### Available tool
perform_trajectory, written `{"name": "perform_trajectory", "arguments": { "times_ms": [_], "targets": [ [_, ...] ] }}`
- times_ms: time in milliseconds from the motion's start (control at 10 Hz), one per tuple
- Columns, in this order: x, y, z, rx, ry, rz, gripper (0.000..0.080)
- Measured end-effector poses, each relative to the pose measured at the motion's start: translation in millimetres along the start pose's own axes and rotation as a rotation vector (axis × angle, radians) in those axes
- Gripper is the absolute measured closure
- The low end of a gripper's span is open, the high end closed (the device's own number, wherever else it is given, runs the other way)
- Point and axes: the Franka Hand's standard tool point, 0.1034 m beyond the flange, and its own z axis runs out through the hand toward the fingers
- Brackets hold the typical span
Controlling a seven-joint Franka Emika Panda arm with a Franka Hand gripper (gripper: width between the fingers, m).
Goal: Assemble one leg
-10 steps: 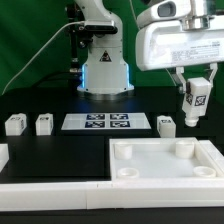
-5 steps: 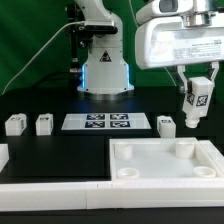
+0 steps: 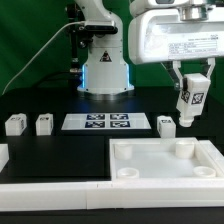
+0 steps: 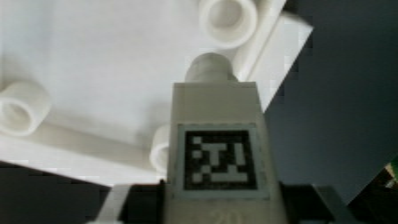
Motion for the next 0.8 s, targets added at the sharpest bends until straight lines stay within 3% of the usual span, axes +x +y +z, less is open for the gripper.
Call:
{"name": "perform_trajectory", "arguments": {
  "times_ms": [600,800],
  "targets": [
    [52.1,20.8,10.1,-0.003,0.042,-0.061,0.0506],
    [56.6,23.1,9.8,-0.003,0.041,-0.077,0.0506]
  ]
}}
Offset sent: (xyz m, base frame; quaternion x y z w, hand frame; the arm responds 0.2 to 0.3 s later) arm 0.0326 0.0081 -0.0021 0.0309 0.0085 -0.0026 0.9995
